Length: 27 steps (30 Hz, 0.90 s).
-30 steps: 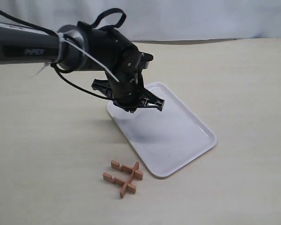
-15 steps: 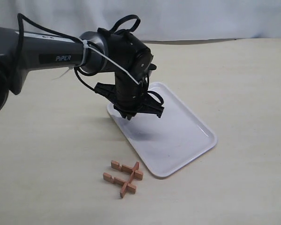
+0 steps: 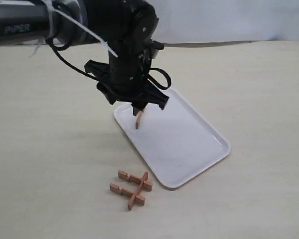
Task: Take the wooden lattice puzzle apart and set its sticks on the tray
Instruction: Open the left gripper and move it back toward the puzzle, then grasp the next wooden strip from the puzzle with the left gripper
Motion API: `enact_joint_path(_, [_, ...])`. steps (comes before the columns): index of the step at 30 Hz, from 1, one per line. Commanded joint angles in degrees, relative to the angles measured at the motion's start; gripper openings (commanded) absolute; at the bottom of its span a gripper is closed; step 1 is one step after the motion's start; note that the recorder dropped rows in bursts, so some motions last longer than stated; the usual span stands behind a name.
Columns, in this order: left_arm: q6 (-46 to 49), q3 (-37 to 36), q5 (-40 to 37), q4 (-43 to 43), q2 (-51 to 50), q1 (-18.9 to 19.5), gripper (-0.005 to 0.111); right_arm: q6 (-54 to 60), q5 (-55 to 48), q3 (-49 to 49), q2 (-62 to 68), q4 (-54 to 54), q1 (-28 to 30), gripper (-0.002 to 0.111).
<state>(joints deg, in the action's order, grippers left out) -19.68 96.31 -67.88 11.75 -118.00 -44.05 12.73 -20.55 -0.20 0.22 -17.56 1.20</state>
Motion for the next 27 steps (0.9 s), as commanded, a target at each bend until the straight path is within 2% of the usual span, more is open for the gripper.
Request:
enact_joint_path(1, [-0.2, -1.9, -2.1, 4.0, 6.6, -8.7, 0.055, 0.0, 0.7, 0.2, 0.5, 0.1, 0.2, 0.005])
enact_joint_path(6, [-2.2, -8.8, -2.1, 4.0, 11.5, -16.3, 0.055, 0.0, 0.7, 0.2, 0.5, 0.1, 0.2, 0.005])
enact_joint_path(10, [-5.6, -15.9, -2.1, 4.1, 13.9, -19.3, 0.055, 0.0, 0.7, 0.2, 0.5, 0.1, 0.2, 0.005])
enact_joint_path(15, [-9.6, -25.6, -1.4, 1.4, 17.6, -19.3, 0.055, 0.0, 0.7, 0.2, 0.5, 0.1, 0.2, 0.005])
enact_joint_path(21, [-11.4, -34.5, 10.4, -5.9, 20.5, -19.3, 0.055, 0.0, 0.7, 0.2, 0.5, 0.1, 0.2, 0.005])
enact_joint_path(27, [-17.1, -41.2, 22.0, -6.4, 20.2, -19.3, 0.055, 0.0, 0.7, 0.2, 0.5, 0.1, 0.2, 0.005])
